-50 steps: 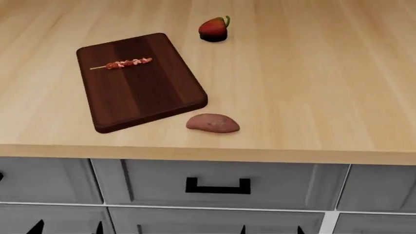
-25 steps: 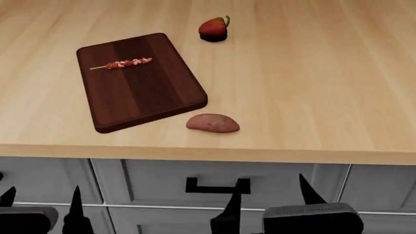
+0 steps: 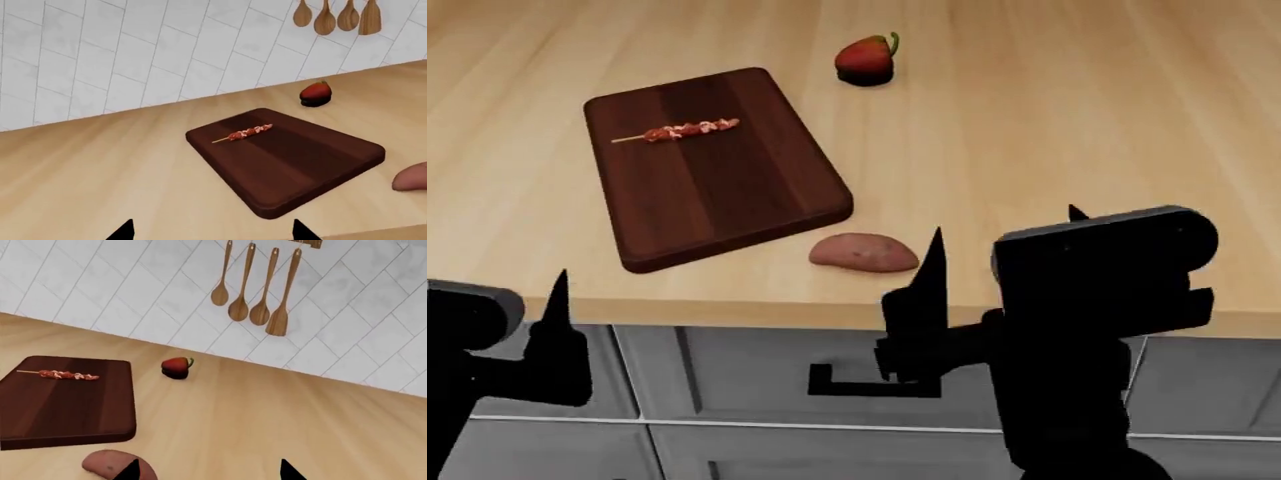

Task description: Clear the non-vegetable object off the cutting board and place the vegetables onto it.

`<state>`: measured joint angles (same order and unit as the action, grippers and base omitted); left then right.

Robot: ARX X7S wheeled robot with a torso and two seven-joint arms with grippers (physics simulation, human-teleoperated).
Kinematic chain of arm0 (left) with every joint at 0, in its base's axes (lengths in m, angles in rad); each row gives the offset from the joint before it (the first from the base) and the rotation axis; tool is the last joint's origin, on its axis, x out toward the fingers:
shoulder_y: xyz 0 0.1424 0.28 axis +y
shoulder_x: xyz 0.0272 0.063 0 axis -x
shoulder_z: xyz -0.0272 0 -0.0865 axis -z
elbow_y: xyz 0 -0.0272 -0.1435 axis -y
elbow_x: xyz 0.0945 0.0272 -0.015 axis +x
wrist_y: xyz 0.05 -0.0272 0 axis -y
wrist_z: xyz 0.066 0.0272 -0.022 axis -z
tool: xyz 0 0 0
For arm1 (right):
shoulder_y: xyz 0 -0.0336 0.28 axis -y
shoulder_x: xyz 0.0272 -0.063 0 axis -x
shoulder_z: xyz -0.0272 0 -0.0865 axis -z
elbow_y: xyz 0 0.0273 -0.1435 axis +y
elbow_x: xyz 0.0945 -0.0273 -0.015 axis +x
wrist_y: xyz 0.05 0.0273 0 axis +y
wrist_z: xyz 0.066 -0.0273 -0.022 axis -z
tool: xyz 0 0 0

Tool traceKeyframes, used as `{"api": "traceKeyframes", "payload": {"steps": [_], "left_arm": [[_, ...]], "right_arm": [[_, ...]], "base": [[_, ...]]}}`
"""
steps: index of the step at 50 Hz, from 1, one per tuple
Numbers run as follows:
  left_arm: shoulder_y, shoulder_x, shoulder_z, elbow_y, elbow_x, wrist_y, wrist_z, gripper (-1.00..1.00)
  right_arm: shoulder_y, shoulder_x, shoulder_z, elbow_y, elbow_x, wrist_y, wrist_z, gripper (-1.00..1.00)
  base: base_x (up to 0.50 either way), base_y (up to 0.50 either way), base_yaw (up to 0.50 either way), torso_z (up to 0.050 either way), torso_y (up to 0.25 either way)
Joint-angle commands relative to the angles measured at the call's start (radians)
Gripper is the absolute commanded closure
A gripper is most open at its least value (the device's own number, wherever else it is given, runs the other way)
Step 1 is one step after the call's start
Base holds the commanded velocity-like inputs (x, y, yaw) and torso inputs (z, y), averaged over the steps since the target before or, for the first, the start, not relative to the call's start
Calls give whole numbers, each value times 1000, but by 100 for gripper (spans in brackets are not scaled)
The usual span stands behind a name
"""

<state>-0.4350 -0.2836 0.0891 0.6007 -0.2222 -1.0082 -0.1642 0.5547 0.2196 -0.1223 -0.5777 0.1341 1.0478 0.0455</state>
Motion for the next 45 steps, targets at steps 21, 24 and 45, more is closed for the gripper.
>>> {"api": "traceKeyframes", "payload": {"steps": [21,24,45], "left_arm": [[-575,-48,10,-364,-50,-276,132,-100],[-616,-50,21,-429,-44,-266,140,-100],[-872,-49,129,-730,-44,-239,236,-100]], "right_arm": [[533,25,-35,409,38,157,-150,-100],[559,30,-48,446,37,149,-160,-100],[698,43,-102,603,33,87,-203,-100]], "base": [[0,0,0,0,0],[0,0,0,0,0],[210,0,0,0,0]]}}
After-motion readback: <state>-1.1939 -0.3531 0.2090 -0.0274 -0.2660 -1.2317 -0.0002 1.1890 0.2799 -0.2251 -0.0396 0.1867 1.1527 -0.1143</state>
